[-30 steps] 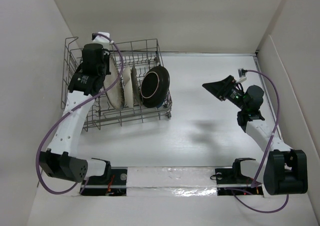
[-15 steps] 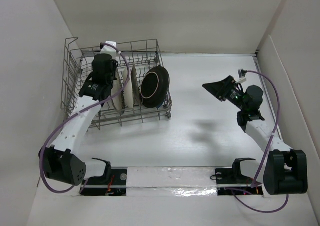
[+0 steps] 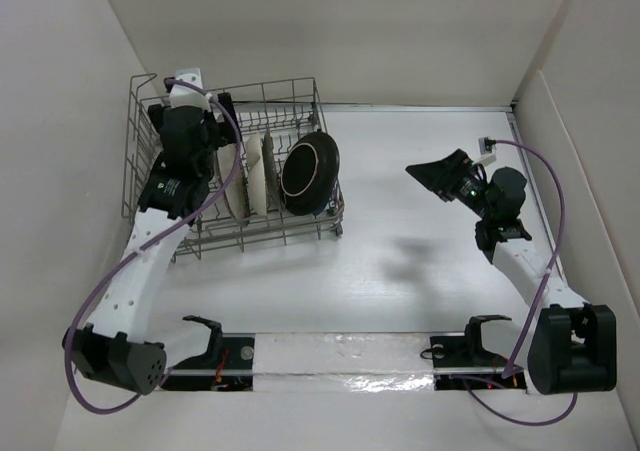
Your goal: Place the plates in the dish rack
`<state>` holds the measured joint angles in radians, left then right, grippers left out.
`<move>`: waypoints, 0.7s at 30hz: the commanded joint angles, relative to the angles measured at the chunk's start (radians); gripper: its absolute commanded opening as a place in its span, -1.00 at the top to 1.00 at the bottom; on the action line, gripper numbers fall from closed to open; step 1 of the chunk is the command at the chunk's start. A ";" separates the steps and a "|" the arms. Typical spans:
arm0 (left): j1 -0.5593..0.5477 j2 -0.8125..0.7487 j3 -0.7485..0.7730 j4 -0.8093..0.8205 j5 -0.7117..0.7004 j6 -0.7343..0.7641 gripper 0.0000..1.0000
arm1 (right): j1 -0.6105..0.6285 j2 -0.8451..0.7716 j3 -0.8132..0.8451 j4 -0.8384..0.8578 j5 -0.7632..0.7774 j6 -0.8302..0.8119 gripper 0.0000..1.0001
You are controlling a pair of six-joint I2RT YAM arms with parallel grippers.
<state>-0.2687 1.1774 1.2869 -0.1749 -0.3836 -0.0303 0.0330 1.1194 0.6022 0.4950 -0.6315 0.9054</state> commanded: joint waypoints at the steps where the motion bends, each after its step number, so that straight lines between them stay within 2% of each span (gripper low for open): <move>1: -0.003 -0.120 0.069 0.057 -0.034 -0.103 -0.94 | 0.011 -0.018 0.054 -0.021 0.036 -0.054 -0.83; 5: -0.003 -0.261 0.025 0.074 0.000 -0.206 -0.92 | 0.033 -0.043 0.073 -0.056 0.079 -0.100 -0.99; 6: -0.003 -0.333 0.005 0.078 0.008 -0.224 -0.98 | 0.033 -0.053 0.083 -0.084 0.094 -0.124 -0.99; 10: -0.003 -0.498 -0.124 0.110 0.092 -0.264 -0.98 | 0.044 -0.108 0.108 -0.137 0.139 -0.163 -0.99; 12: -0.003 -0.576 -0.153 0.109 0.115 -0.272 -0.98 | 0.044 -0.116 0.126 -0.136 0.110 -0.155 -0.99; 16: -0.003 -0.666 -0.225 0.118 0.140 -0.278 -0.98 | 0.065 -0.116 0.177 -0.095 0.036 -0.109 -0.99; 21: -0.003 -0.700 -0.285 0.150 0.216 -0.269 -0.98 | 0.154 -0.153 0.249 -0.188 0.180 -0.177 -0.99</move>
<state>-0.2687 0.4751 1.0344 -0.0734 -0.2424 -0.2916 0.1429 1.0027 0.7811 0.3317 -0.5266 0.7795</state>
